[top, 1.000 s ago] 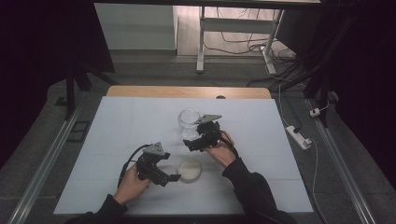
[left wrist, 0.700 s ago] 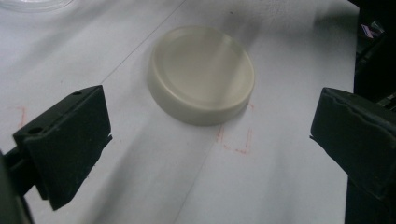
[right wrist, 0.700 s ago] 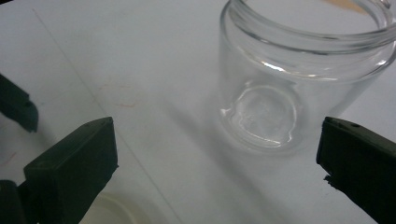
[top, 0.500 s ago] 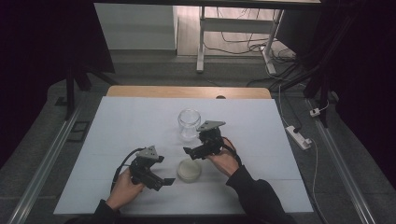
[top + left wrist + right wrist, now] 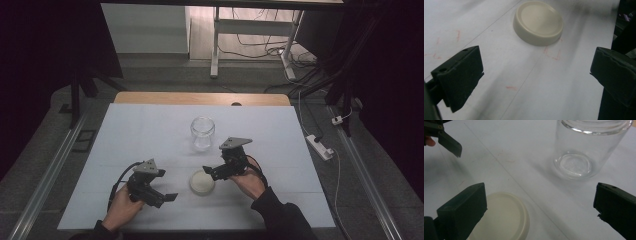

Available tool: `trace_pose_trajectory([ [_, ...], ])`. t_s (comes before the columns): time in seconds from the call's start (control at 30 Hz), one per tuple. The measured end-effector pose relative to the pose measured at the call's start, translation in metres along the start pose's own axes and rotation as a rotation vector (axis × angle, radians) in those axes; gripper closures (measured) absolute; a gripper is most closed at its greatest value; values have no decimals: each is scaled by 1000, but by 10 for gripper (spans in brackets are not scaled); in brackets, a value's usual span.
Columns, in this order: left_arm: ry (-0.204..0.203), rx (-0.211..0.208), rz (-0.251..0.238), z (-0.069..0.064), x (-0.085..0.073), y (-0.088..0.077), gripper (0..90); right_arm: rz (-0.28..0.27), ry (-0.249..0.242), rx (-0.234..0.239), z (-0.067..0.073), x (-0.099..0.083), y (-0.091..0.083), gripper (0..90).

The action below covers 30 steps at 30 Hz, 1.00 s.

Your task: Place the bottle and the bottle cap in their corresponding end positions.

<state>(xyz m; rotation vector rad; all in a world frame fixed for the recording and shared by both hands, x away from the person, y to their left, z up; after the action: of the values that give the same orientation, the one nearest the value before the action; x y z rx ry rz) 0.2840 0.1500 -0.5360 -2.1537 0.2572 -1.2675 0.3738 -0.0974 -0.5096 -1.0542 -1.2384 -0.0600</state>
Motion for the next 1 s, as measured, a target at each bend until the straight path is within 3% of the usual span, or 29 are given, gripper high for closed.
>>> trace_pose_trajectory([
  [0.5, -57, 71, -49, -2, -28, -31, 0, 8, 7, -10, 1, -28, -31, 0],
  [1.0, -106, 143, -95, -6, -56, -61, 0, 9, 31, -74, -10, -59, -71, 0],
])
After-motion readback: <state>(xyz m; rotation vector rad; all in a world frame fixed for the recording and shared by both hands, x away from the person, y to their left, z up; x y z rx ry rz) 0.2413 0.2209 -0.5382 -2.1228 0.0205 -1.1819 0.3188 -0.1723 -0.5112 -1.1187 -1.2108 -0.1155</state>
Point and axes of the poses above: each handheld gripper's, and its own axes: y roughly forward along the jaws, x roughly out of its top, z roughly to its left, the point moved 4 cm from there along y, roughly forward along the jaws, and after that the axes turned 10 degrees about -x, right-handed, at the moved point
